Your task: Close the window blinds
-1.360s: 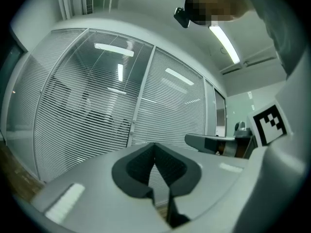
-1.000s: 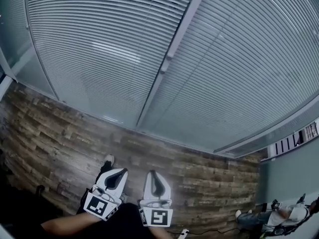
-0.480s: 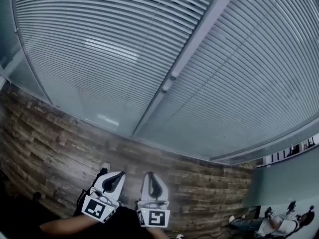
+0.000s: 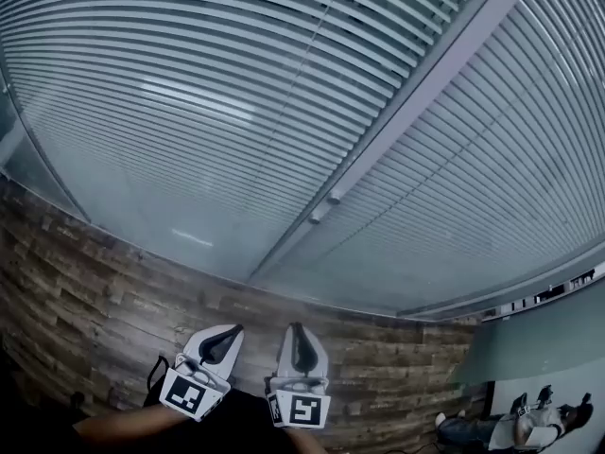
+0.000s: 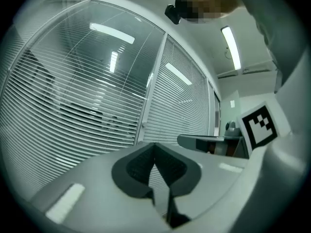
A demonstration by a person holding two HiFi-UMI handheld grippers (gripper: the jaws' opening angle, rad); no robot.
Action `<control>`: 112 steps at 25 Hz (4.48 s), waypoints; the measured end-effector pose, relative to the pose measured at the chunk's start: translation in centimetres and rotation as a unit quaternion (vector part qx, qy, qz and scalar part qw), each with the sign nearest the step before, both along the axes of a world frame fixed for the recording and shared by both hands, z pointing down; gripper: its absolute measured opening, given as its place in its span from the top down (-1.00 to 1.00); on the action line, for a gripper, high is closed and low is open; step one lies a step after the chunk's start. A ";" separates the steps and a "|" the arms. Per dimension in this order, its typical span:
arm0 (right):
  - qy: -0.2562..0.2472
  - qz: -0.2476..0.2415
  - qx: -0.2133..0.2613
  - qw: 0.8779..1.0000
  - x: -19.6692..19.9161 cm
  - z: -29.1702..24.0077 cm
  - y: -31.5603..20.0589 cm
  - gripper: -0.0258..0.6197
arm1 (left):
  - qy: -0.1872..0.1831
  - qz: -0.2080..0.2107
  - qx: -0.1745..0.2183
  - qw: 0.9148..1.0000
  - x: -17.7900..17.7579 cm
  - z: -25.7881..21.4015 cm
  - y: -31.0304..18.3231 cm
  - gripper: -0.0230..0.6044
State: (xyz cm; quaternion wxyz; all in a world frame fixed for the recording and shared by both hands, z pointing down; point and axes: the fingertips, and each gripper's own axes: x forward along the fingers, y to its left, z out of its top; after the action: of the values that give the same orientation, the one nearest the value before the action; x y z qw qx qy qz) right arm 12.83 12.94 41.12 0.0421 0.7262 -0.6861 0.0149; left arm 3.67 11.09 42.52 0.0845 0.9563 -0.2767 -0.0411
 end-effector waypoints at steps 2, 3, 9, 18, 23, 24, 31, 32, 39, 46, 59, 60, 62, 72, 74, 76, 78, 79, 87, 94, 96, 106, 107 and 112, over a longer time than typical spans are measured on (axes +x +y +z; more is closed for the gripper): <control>0.003 0.008 -0.001 1.000 0.1 -0.4 -1.7 0.87 | 0.001 0.007 -0.002 1.000 -0.3 -0.3 -1.7 0.93; 0.004 0.012 -0.001 1.000 0.0 -0.5 -2.3 0.87 | 0.002 0.011 -0.003 1.000 -0.5 -0.4 -2.5 0.93; 0.009 0.033 -0.016 0.999 -0.1 1.5 -3.9 0.87 | 0.003 0.028 -0.015 0.999 -0.1 1.4 -5.0 0.93; 0.015 0.023 0.001 1.000 2.8 0.0 -8.0 0.86 | 0.003 -0.011 -0.005 1.000 1.4 0.9 -8.9 0.93; 0.023 0.016 0.010 1.000 4.9 -1.1 -9.9 0.79 | -0.013 -0.031 -0.018 0.999 2.1 1.1 -9.6 0.93; 0.020 0.018 0.010 1.000 5.5 -1.1 -10.2 0.79 | -0.016 -0.027 -0.015 0.999 2.6 1.1 -9.5 0.93; 0.035 0.029 0.011 0.999 8.0 -1.4 -13.0 0.67 | -0.008 -0.009 0.009 1.000 4.1 0.4 -11.1 0.93; 0.036 0.032 0.014 0.999 8.2 -1.6 -13.3 0.67 | -0.006 -0.011 0.009 1.000 4.2 0.3 -11.4 0.93; 0.049 0.039 0.011 0.998 9.0 -1.6 -15.8 0.61 | -0.009 -0.032 0.015 0.999 3.0 0.3 -13.4 0.93; 0.061 0.046 -0.006 0.997 9.6 -1.1 -17.9 0.57 | -0.010 -0.049 0.013 0.999 1.9 0.2 -14.9 0.93; 0.061 0.047 -0.011 0.997 10.6 -1.4 -20.6 0.53 | -0.013 -0.049 0.008 0.999 1.9 0.4 -15.9 0.93; 0.059 0.046 -0.012 0.997 10.7 -1.3 -20.7 0.53 | -0.013 -0.049 0.007 0.999 1.9 0.3 -16.0 0.93; 0.057 0.044 -0.014 0.997 10.7 -1.3 -21.0 0.53 | -0.012 -0.050 0.006 0.999 2.0 0.1 -16.2 0.93; 0.056 0.048 -0.021 0.997 10.6 -1.4 -21.6 0.50 | -0.004 -0.053 0.001 0.999 2.0 0.5 -16.5 0.93; 0.049 0.051 -0.014 0.997 10.6 -1.6 -21.4 0.51 | -0.004 -0.058 -0.001 0.998 1.8 0.4 -16.4 0.93; 0.050 0.054 -0.010 0.997 10.6 -1.6 -21.4 0.51 | -0.008 -0.063 -0.003 0.998 1.6 0.4 -16.7 0.93; 0.047 0.055 -0.010 0.997 10.7 -1.5 -21.6 0.51 | -0.012 -0.067 -0.005 0.998 1.5 0.5 -17.0 0.93; 0.041 0.055 -0.010 0.998 10.7 -1.5 -21.6 0.51 | -0.012 -0.067 -0.006 0.998 1.4 0.6 -17.0 0.93; -0.050 0.050 0.004 0.998 10.8 -1.6 -21.4 0.51 | -0.011 -0.073 -0.005 0.997 0.9 0.6 -16.9 0.93; -0.114 0.041 0.015 0.993 11.0 -1.4 -21.6 0.51 | -0.009 -0.080 -0.004 0.997 0.5 0.4 -17.0 0.93; -0.119 0.041 0.016 0.992 11.0 -1.4 -21.5 0.51 | -0.009 -0.082 -0.005 0.997 0.3 0.3 -16.9 0.93; -0.002 0.026 -0.022 0.999 10.8 -1.5 -21.7 0.49 | -0.003 -0.092 -0.012 0.996 -0.7 0.6 -17.1 0.93; 0.013 0.027 -0.024 0.999 10.8 -1.5 -21.8 0.49 | -0.003 -0.093 -0.014 0.996 -0.8 0.7 -17.1 0.93; 0.126 0.037 -0.045 0.990 10.5 -1.4 -21.8 0.50 | -0.005 -0.096 -0.018 0.995 -1.1 0.9 -17.0 0.93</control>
State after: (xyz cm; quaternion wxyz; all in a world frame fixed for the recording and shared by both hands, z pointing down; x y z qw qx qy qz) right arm 23.28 -8.82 39.70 0.1605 0.7444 -0.6466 -0.0447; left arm 2.62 -5.86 43.46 0.0962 0.9240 -0.3681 -0.0389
